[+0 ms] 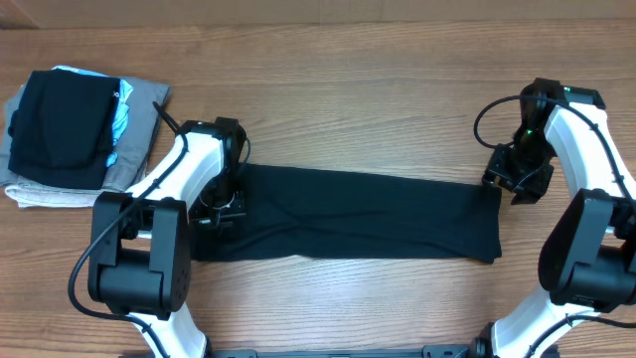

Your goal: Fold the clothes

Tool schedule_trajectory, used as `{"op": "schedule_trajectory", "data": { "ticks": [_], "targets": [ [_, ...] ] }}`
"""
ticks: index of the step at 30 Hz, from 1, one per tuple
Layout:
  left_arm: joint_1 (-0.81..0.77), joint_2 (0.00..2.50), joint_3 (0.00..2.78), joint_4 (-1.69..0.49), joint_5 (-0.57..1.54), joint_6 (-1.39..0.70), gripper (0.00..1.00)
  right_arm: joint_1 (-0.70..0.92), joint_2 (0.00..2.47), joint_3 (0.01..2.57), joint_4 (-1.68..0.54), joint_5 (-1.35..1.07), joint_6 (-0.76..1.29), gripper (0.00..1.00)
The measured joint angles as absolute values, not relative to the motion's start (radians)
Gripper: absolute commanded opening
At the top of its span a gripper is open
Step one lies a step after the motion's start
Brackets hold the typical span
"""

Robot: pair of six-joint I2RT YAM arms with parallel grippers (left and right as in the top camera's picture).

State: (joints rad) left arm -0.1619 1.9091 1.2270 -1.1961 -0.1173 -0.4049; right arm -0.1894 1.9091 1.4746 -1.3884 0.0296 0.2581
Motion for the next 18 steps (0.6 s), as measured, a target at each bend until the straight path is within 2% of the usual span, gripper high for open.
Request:
{"op": "schedule_trajectory", "data": {
  "ticks": [9, 12, 18],
  "targets": [
    [-0.163, 1.909, 1.198, -1.138, -0.117, -0.421, 0.09, -0.189, 1.909, 1.475, -1.389, 0.03, 0.258, 0.56],
    [-0.163, 1.909, 1.169, -1.102, -0.117, -0.424, 0.04, -0.189, 1.909, 1.475, -1.389, 0.03, 0.258, 0.56],
    [-0.163, 1.901, 1.139, -1.068, -0.117, -0.428, 0.04, -0.19, 1.909, 1.475, -1.388, 0.03, 0.258, 0.56]
  ]
}}
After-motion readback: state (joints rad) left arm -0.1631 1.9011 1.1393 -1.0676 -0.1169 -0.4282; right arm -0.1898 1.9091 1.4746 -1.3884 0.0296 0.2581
